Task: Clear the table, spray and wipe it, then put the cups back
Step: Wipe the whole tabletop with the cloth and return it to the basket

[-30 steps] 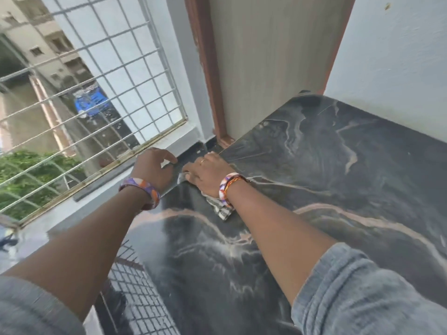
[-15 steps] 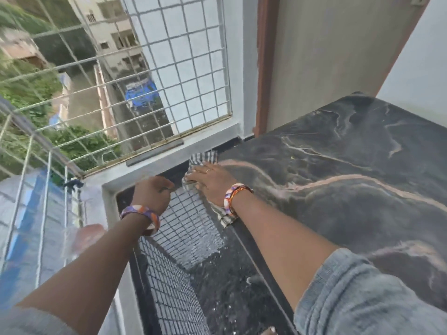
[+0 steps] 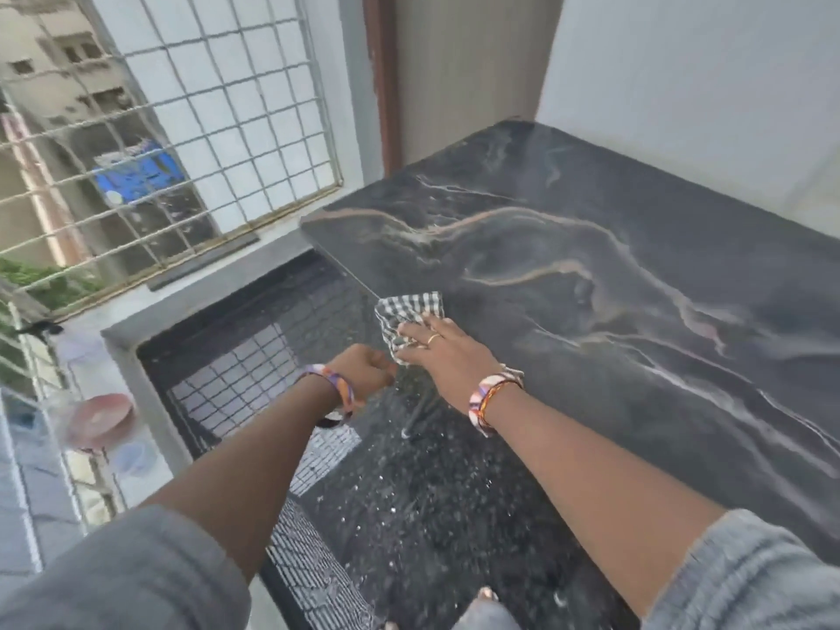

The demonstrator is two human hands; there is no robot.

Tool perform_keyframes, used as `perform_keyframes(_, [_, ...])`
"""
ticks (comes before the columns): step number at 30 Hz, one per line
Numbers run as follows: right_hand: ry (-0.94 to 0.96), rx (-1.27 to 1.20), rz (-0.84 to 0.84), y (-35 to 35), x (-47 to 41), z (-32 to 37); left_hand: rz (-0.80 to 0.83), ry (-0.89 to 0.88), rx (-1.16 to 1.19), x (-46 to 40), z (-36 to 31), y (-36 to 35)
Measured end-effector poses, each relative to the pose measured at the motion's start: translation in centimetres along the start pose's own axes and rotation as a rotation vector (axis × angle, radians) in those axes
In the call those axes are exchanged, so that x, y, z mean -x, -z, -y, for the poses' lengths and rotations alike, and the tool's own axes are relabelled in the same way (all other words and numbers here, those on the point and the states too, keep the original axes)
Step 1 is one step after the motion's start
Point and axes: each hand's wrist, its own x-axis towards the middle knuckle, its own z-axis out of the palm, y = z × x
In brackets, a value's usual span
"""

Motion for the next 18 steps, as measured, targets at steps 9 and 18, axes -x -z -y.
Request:
perform_keyframes(9, [0.005, 0.273, -0.014, -1.1, 17.5, -2.0, 0.398, -0.028, -0.471, 7.4, -10.7, -8.3])
perform_keyframes(18, [-0.170, 0.316, -0.060, -1.6, 37.8, -3.1, 0.464, -0.415, -0.915, 12.2, -17.2, -21.3])
